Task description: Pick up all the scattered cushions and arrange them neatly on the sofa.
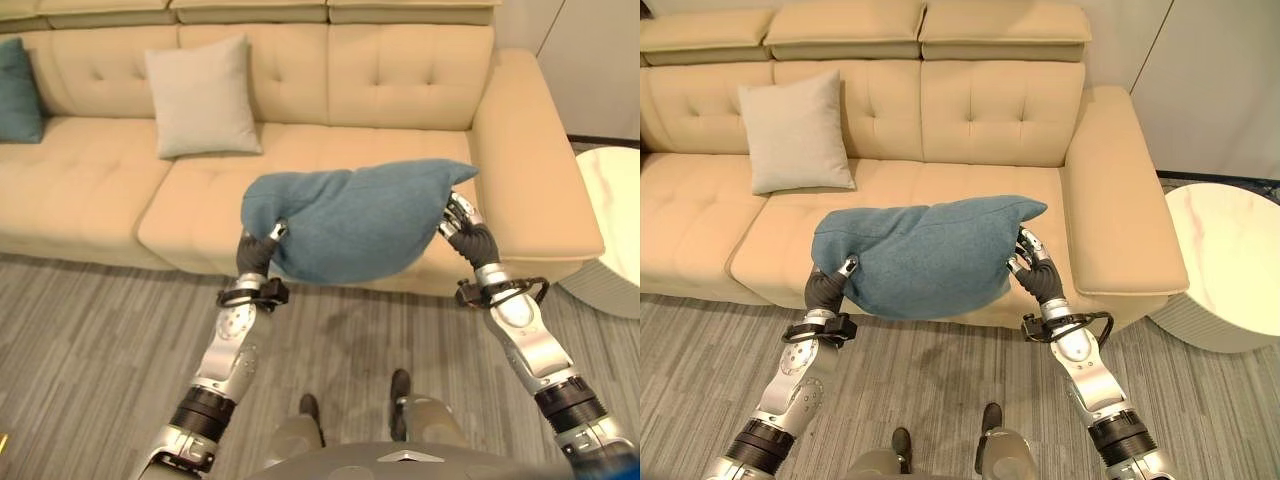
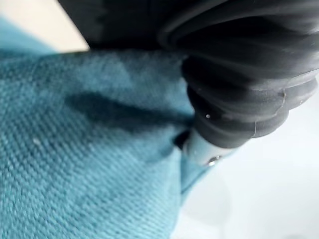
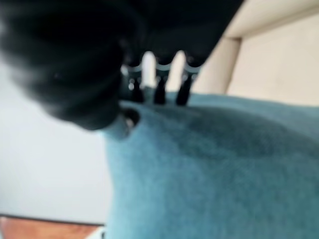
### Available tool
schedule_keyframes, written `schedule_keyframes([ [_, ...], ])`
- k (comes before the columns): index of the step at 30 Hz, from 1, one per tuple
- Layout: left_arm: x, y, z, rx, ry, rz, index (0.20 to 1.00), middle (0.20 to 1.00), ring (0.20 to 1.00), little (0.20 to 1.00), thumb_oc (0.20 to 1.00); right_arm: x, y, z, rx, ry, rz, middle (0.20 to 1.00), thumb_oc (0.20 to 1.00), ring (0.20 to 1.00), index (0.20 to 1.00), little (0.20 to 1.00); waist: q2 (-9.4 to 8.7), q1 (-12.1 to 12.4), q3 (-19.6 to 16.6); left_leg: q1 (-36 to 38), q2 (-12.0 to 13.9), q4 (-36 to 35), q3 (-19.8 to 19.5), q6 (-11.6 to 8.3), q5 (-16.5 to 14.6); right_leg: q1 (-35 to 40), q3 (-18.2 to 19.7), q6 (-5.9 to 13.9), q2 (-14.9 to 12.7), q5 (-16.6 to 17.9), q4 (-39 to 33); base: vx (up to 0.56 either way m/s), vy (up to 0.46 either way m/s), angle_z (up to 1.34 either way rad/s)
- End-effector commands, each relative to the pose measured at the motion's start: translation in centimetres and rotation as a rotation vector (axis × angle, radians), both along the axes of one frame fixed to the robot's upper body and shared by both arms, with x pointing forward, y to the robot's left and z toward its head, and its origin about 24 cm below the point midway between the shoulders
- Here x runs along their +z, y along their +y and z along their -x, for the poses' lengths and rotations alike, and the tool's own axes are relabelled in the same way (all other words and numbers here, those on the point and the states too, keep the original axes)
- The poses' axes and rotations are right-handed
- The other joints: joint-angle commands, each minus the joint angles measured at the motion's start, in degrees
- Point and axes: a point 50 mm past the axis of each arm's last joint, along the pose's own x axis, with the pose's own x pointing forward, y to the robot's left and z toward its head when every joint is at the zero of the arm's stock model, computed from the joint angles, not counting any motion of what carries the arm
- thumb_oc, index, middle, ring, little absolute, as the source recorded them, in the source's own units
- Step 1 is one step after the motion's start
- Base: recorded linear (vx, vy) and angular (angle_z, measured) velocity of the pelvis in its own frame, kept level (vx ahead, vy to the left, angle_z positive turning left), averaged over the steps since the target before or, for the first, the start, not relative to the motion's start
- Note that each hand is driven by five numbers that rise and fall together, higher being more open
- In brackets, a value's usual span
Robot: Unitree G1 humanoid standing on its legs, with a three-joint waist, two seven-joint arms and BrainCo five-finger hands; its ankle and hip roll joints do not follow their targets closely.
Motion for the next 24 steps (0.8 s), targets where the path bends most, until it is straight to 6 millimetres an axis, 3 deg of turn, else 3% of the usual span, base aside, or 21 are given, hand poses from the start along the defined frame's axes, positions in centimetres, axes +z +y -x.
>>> schedule_keyframes([
  [1, 5.7, -3.0, 0.1, -0.211, -0.315, 0.005, 0.200, 0.200, 0.200, 0.200, 0.200, 2.4, 1.3, 0.9, 0.092, -0.149, -0.003, 0.200, 0.200, 0.200, 0.200, 0.200, -3.63, -1.69, -5.26, -0.82, -1.49, -1.49, 7.16, 0.06, 1.46, 8.98, 1.82, 4.19, 2.04, 1.05, -7.64, 0.08, 0.045, 0.47],
  [2, 5.8, -3.3, 0.0, -0.218, -0.315, 0.003, 0.200, 0.200, 0.200, 0.200, 0.200, 2.5, 1.3, 0.9, 0.085, -0.153, -0.003, 0.200, 0.200, 0.200, 0.200, 0.200, -3.75, -1.70, -5.21, -1.87, -1.62, -2.18, 8.58, 0.51, 2.29, 9.32, 1.84, 4.29, 2.15, 1.28, -7.82, 0.11, 0.105, 0.47],
  [5, 5.7, -3.1, 0.1, -0.204, -0.311, -0.009, 0.200, 0.200, 0.200, 0.200, 0.200, 2.1, 2.3, 0.6, 0.110, -0.137, -0.021, 0.200, 0.200, 0.200, 0.200, 0.200, -4.00, -0.56, -5.67, 0.43, -3.99, -5.20, 6.62, 1.94, 0.62, 9.88, 4.66, 5.05, 2.75, 1.24, -7.95, 0.16, 0.131, -0.17],
  [10, 6.0, -2.9, 0.2, -0.201, -0.325, -0.010, 0.200, 0.200, 0.200, 0.200, 0.200, 2.4, 3.4, 0.3, 0.146, -0.143, -0.041, 0.200, 0.200, 0.200, 0.200, 0.200, -4.06, 0.40, -6.20, 3.59, -5.38, -7.66, 6.94, 3.97, -0.90, 10.28, 7.04, 6.68, 1.35, 1.03, -6.03, 0.13, 0.159, -0.55],
  [13, 6.3, -3.0, 0.3, -0.201, -0.339, -0.019, 0.200, 0.200, 0.200, 0.200, 0.200, 2.6, 4.2, 0.2, 0.167, -0.151, -0.056, 0.200, 0.200, 0.200, 0.200, 0.200, -3.63, 0.96, -5.74, 4.65, -6.26, -7.82, 7.34, 5.74, -2.30, 8.06, 8.20, 8.09, -0.09, 1.06, -0.05, 0.08, 0.200, -0.11],
  [15, 6.5, -3.0, 0.4, -0.202, -0.347, -0.024, 0.200, 0.200, 0.200, 0.200, 0.200, 2.8, 4.8, 0.1, 0.191, -0.158, -0.061, 0.200, 0.200, 0.200, 0.200, 0.200, -3.56, 1.03, -5.26, 5.48, -6.71, -8.21, 7.62, 6.76, -2.77, 5.68, 8.55, 9.68, -1.09, 3.39, 5.04, 0.05, 0.183, -0.12],
  [19, 6.9, -3.2, 0.4, -0.210, -0.366, -0.046, 0.200, 0.200, 0.200, 0.200, 0.200, 3.1, 5.5, 0.1, 0.216, -0.167, -0.072, 0.200, 0.200, 0.200, 0.200, 0.200, -2.98, 0.62, -4.44, 7.69, -7.27, -8.96, 7.21, 8.38, -4.35, 0.48, 8.87, 9.37, -1.49, 4.14, 14.50, 0.08, 0.143, -0.25],
  [24, 7.5, -3.2, 0.3, -0.210, -0.393, -0.044, 0.200, 0.200, 0.200, 0.200, 0.200, 3.7, 5.8, -0.3, 0.236, -0.185, -0.079, 0.200, 0.200, 0.200, 0.200, 0.200, -3.02, -0.25, -4.05, 9.79, -8.26, -10.65, 5.99, 8.03, -5.36, -4.07, 7.51, 8.29, 0.02, 4.76, 7.07, 0.14, 0.039, -0.02],
])
